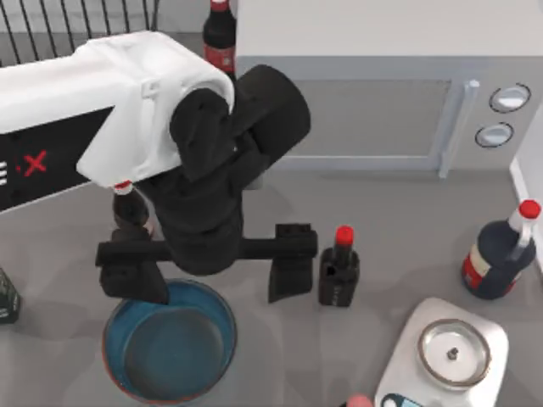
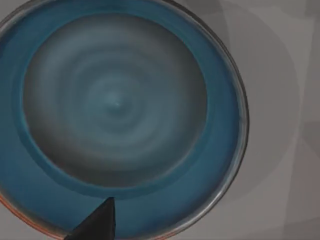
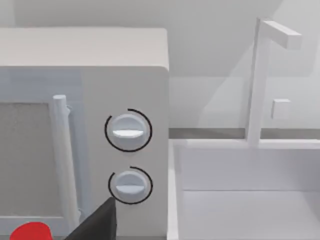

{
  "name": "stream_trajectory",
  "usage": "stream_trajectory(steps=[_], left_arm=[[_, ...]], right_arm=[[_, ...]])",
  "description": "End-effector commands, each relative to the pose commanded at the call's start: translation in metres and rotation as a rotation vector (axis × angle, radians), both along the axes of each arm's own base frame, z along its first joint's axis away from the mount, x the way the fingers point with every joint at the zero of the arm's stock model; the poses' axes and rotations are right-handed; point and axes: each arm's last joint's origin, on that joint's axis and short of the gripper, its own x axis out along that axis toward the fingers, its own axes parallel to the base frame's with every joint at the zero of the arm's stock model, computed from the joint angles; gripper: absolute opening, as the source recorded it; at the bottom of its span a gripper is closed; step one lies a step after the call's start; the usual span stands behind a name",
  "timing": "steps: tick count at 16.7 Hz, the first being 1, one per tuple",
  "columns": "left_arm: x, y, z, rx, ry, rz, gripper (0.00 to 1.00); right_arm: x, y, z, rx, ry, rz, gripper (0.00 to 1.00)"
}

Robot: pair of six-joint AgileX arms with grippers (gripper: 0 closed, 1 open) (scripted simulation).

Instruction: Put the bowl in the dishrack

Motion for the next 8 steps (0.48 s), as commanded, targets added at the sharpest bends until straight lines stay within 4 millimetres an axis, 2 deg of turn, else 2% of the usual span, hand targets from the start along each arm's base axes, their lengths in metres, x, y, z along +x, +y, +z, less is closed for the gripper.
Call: stream_trajectory(steps=[3, 8], left_arm=[[0.0014, -0.0161, -0.0038, 0.033, 0.033, 0.000, 1.00], [0.0022, -0.0151, -0.0037, 0.031, 0.032, 0.004, 1.00]], right_arm=[[0.0000, 0.0000, 0.0000, 0.000, 0.000, 0.000, 1.00], [0.0000, 0.0000, 0.0000, 0.000, 0.000, 0.000, 1.00]])
